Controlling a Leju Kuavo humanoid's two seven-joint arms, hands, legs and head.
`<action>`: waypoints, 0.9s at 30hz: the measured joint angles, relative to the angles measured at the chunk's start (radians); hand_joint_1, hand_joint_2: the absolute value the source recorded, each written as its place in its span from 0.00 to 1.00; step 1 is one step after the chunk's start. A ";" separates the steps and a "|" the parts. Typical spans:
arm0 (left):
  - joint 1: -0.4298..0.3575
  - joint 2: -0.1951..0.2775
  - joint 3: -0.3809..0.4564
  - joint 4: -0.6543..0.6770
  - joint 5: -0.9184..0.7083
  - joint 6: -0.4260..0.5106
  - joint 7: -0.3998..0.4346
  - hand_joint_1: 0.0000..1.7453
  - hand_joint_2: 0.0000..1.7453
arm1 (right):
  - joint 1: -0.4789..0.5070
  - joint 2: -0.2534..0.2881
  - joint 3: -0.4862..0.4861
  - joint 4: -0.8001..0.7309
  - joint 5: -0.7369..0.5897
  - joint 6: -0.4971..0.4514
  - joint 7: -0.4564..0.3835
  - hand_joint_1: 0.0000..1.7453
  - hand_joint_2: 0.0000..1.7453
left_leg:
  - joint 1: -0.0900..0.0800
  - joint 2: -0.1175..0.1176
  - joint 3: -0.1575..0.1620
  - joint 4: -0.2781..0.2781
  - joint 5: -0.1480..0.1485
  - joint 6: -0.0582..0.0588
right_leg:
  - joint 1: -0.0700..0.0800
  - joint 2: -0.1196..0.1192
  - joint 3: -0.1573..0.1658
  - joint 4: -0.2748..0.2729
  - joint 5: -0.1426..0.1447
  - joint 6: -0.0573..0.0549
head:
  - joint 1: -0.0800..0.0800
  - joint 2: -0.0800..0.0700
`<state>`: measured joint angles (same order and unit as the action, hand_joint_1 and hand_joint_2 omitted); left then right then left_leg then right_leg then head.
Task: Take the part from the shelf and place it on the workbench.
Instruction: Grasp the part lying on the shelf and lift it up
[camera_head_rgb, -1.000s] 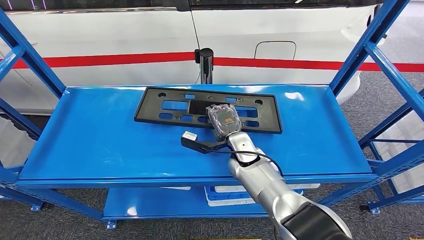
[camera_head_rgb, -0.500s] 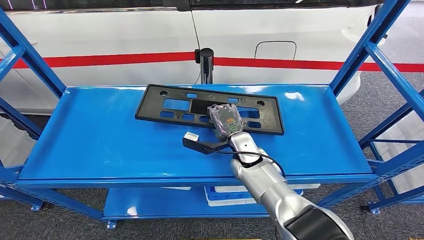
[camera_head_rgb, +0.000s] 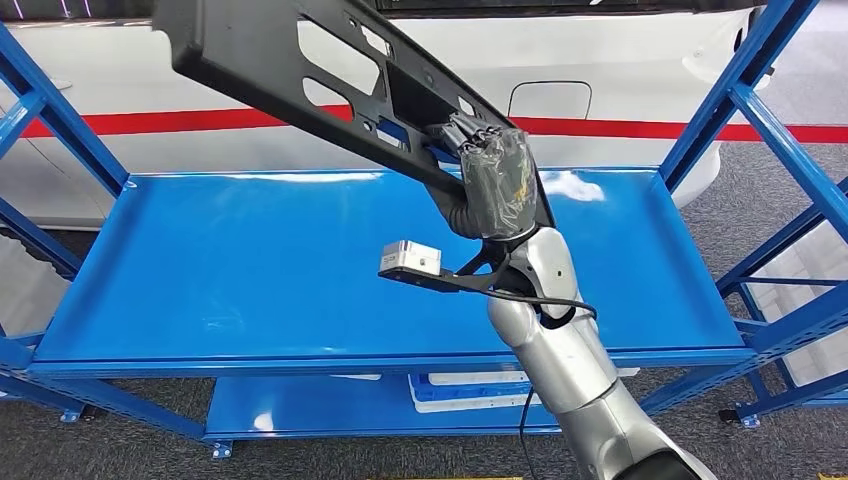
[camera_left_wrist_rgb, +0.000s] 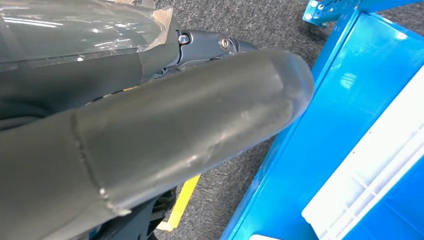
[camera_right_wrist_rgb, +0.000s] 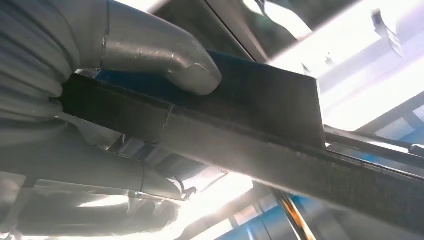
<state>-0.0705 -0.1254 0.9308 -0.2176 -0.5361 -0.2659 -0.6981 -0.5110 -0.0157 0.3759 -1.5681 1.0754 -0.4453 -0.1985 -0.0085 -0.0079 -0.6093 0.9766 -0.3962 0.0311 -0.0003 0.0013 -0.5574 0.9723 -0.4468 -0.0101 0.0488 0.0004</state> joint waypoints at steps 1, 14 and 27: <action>0.000 -0.002 0.000 -0.002 0.000 0.000 -0.001 0.00 0.00 | 0.001 -0.005 0.004 -0.037 -0.001 0.000 -0.001 1.00 1.00 | 0.000 0.000 0.000 0.000 0.000 0.000 | 0.000 0.000 0.000 0.000 0.000 0.000 | 0.000 0.000; 0.004 -0.027 -0.063 -0.071 0.095 -0.010 -0.003 0.00 0.00 | 0.013 -0.048 0.053 -0.205 -0.003 -0.025 -0.042 1.00 1.00 | 0.000 0.000 0.000 0.000 0.000 0.000 | 0.000 0.000 0.001 0.000 0.000 0.000 | 0.000 0.000; 0.005 -0.033 -0.116 -0.040 0.193 0.145 0.020 0.00 1.00 | -0.039 -0.065 0.111 -0.239 -0.074 -0.024 -0.002 1.00 1.00 | 0.000 0.000 0.000 0.000 0.000 0.000 | 0.000 0.000 0.001 0.000 0.000 0.000 | 0.000 0.000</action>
<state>-0.0655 -0.1588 0.8146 -0.2579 -0.3430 -0.1213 -0.6782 -0.5502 -0.0805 0.4870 -1.8069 1.0013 -0.4695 -0.2004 -0.0084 -0.0080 -0.6090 0.9765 -0.3963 0.0314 -0.0001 0.0010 -0.5564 0.9723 -0.4469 -0.0099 0.0488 0.0004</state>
